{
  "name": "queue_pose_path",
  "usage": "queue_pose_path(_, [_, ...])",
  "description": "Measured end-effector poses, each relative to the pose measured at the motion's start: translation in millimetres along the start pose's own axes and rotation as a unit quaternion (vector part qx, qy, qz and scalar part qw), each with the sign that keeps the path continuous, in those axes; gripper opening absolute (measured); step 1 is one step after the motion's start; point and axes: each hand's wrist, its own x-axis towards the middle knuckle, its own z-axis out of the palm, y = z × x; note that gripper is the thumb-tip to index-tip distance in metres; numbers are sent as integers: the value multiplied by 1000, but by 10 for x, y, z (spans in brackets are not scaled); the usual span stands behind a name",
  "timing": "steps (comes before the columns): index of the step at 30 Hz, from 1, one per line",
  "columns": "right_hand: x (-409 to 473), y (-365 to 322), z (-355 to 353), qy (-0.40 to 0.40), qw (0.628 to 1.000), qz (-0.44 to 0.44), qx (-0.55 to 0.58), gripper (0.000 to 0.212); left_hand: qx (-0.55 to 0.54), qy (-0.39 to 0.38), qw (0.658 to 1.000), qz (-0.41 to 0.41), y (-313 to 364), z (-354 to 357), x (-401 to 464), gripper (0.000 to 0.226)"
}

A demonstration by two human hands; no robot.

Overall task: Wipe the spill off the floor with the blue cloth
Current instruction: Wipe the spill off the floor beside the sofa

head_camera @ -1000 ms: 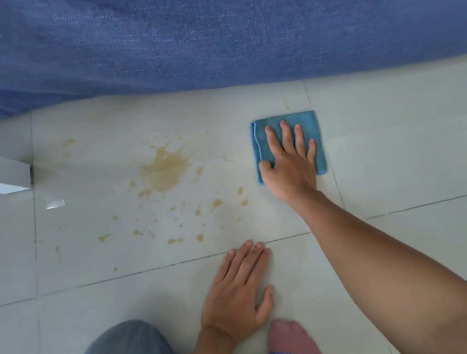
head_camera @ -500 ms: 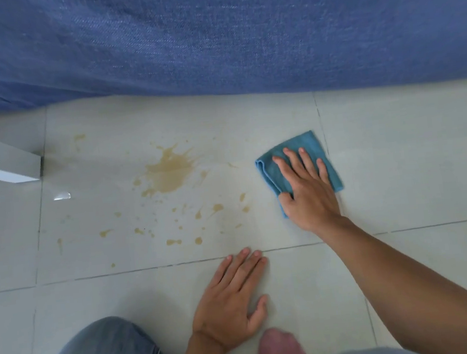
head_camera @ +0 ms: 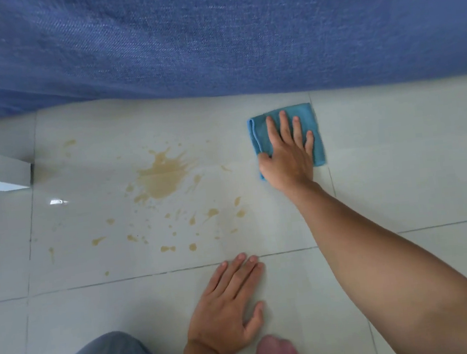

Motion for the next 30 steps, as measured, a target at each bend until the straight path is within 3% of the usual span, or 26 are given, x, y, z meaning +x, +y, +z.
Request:
queue_pose_path(5, [-376, -30, 74, -60, 989, -137, -4, 84, -12, 20, 1000, -7, 23, -15, -17, 70])
queue_pose_path(11, [-19, -165, -56, -42, 998, -45, -13, 82, -27, 31, 999, -2, -2, -31, 52, 70])
queue_pose_path(15, [-380, -289, 171, -26, 990, -136, -11, 81, -36, 31, 999, 0, 37, -3, -12, 70])
queue_pose_path(18, [-375, -222, 185, -14, 990, -142, -14, 79, -29, 16, 999, 4, -4, -20, -4, 68])
queue_pose_path(24, [-904, -108, 251, -83, 975, -203, -39, 81, -19, 21, 999, -18, 82, -100, -61, 67])
queue_pose_path(30, [-864, -204, 232, -51, 993, -100, -26, 77, -6, 132, 980, -148, 19, -87, -307, 77])
